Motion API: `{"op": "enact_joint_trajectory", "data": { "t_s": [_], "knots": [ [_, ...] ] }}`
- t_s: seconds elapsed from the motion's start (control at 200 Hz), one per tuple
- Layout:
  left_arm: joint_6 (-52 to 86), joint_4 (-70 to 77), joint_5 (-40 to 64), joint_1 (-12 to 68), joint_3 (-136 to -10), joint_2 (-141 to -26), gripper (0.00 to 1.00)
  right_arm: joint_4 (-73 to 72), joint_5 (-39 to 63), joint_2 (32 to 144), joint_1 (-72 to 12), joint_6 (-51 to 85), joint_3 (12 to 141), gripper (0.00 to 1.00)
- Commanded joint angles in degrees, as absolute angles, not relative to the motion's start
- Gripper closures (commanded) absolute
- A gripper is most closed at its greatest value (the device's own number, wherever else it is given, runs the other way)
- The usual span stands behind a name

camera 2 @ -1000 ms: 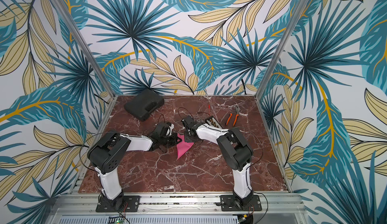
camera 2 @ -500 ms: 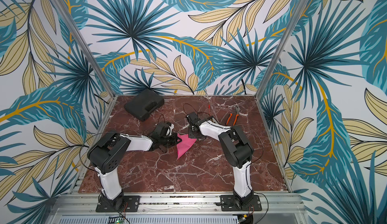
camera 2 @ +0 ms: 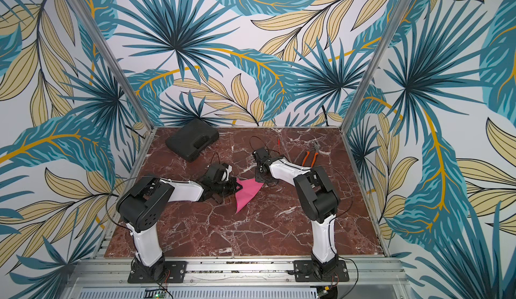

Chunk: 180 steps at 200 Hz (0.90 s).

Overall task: Fold the square paper diagonally
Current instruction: Fold the paper at the center of the board.

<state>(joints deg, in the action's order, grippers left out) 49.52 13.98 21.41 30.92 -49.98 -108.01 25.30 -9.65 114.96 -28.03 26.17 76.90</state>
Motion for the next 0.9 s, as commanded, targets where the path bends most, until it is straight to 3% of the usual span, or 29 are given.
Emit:
{"op": "enact_joint_trajectory", "data": {
  "t_s": [0.0, 0.606, 0.896],
  "knots": [
    [49.3, 10.5, 19.9, 30.7, -50.2, -107.4, 1.00, 28.3, -11.2, 118.1, -26.5, 25.0, 77.2, 0.81],
    [49.5, 9.7, 19.3, 30.7, -50.4, -107.1, 1.00, 28.2, -11.9, 119.3, -23.6, 23.1, 79.7, 0.78],
    [52.6, 10.0, 17.4, 30.6, -50.5, -106.5, 1.00, 32.7, -17.8, 110.7, -23.9, 22.0, 79.8, 0.79]
  ]
}}
